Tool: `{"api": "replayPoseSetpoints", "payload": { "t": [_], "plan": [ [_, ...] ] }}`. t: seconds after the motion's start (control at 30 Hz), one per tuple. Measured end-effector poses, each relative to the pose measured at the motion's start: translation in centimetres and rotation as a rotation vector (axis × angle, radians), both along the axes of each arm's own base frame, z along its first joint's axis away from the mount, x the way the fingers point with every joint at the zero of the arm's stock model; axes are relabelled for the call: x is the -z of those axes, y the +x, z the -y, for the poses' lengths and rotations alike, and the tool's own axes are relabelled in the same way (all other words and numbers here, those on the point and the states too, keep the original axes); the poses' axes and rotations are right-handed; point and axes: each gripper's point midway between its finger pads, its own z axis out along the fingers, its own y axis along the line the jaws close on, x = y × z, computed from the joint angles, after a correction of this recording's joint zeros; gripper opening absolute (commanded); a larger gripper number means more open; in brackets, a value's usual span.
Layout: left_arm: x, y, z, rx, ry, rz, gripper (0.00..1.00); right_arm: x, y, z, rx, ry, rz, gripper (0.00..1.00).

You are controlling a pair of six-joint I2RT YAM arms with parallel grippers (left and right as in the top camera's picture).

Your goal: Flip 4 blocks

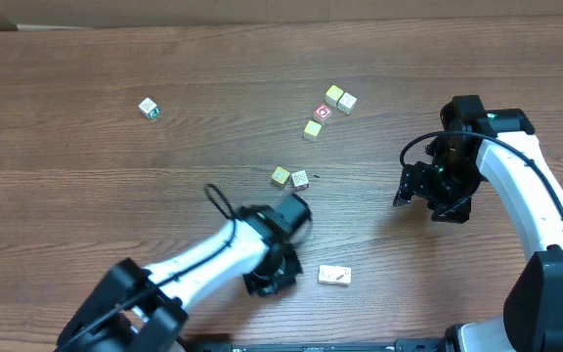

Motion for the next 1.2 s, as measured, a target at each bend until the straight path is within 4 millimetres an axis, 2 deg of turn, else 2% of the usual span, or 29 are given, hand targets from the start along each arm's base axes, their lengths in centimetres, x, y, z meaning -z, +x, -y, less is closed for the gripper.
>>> {"api": "replayPoseSetpoints", "payload": {
  "t": [0.1, 0.23, 0.37, 0.4, 0.47, 0.5, 0.53, 0.63, 0.73, 0.9, 1.1, 1.2],
  "plan": [
    [0.2, 2.8, -2.3, -0.069, 0.009, 0.038, 0.15, 0.0, 0.0, 0.0, 0.000, 0.000, 0.000, 0.79],
    [0.3, 6.6, -4.2, -0.093, -0.024, 0.133, 0.30, 0.0, 0.0, 0.0, 0.000, 0.000, 0.002, 0.79],
    [0.1, 10.4, -4.5, 0.040, -0.085, 0.301, 0.41, 0.0, 0.0, 0.0, 0.000, 0.000, 0.002, 0.79],
    [0.0, 11.1, -4.4, 0.075, -0.093, 0.339, 0.55, 0.0, 0.0, 0.0, 0.000, 0.000, 0.000, 0.79],
    [-0.3, 12.7, -3.8, 0.134, -0.118, 0.420, 0.63, 0.0, -0.2, 0.0, 0.000, 0.000, -0.007, 0.79],
    [-0.5, 13.3, -3.4, 0.167, -0.133, 0.455, 0.72, 0.0, -0.3, 0.0, 0.000, -0.001, -0.011, 0.79],
    [-0.8, 14.0, -3.0, 0.199, -0.155, 0.491, 1.00, 0.0, -0.3, 0.0, 0.000, -0.001, -0.013, 0.79],
    [-1.9, 15.7, -1.4, 0.303, -0.231, 0.605, 1.00, -0.1, -0.6, 0.0, 0.000, -0.001, -0.025, 0.79],
    [-2.4, 16.3, -0.7, 0.346, -0.263, 0.649, 1.00, -0.1, -0.8, 0.0, 0.000, -0.002, -0.033, 0.79],
    [-3.1, 17.1, -0.3, 0.389, -0.268, 0.692, 1.00, -0.1, -0.8, 0.0, 0.000, -0.002, -0.034, 0.79],
    [-4.8, 19.3, -0.2, 0.507, -0.218, 0.796, 1.00, -0.1, -0.8, 0.0, 0.000, -0.001, -0.034, 0.79],
    [-5.5, 20.6, 0.0, 0.574, -0.198, 0.838, 0.94, -0.1, -0.8, 0.0, 0.000, -0.002, -0.035, 0.79]
  ]
}}
